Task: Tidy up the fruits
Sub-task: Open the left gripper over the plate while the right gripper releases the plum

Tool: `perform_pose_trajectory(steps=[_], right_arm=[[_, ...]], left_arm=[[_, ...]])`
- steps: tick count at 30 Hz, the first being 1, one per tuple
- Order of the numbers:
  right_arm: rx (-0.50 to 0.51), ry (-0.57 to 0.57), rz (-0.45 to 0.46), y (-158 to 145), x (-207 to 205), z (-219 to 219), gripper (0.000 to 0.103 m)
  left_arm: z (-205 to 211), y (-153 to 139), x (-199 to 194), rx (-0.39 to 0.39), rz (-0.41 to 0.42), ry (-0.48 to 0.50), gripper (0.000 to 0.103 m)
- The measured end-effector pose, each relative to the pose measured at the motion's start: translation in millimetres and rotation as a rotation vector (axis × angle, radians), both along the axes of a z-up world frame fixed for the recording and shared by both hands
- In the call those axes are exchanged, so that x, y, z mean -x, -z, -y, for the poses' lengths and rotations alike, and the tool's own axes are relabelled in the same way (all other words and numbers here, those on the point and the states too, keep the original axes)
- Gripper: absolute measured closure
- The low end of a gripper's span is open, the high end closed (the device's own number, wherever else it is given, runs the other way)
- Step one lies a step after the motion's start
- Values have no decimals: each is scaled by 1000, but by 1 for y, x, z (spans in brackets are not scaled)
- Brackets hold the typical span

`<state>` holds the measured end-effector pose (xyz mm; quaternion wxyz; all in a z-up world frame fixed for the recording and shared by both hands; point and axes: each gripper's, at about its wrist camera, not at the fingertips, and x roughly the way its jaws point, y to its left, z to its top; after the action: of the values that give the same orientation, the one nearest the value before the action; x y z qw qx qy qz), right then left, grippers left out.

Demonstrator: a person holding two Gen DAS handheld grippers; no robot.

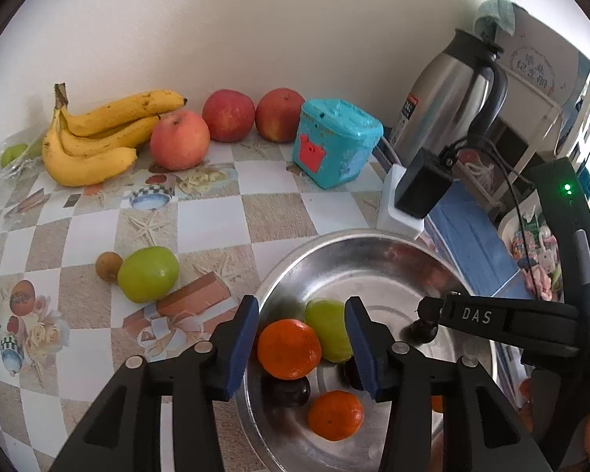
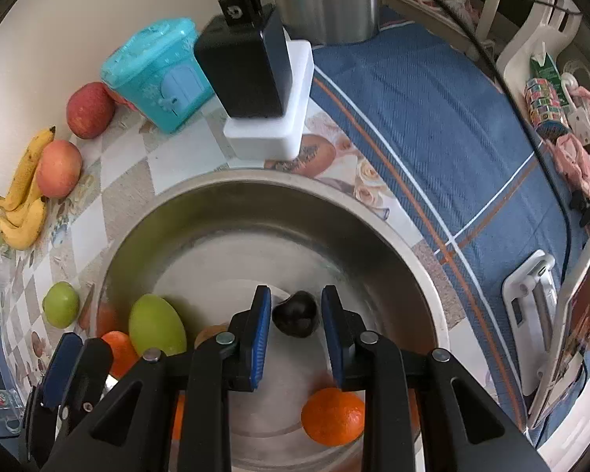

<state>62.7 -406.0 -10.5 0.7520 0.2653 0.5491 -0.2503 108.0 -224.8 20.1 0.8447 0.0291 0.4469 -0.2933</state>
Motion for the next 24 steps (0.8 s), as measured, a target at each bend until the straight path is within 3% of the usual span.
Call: perform_pose_trajectory(steps=[5,12,21,24], right_arm=[[18,-5,31,-19,3,-2,76],[54,-34,74,-41,4,-10,76],[4,-53,111,-32,-1,-15,76],[43,-69,72,-27,-5,-19,76]], left_arm=[[-8,-13,-2,4,5,-25,47],[-20,-20,-6,-42,-16,-75,47],[-27,-15,-12,-61,-37,-109,47],[-28,-10,-14,-67,-52,-117,47]])
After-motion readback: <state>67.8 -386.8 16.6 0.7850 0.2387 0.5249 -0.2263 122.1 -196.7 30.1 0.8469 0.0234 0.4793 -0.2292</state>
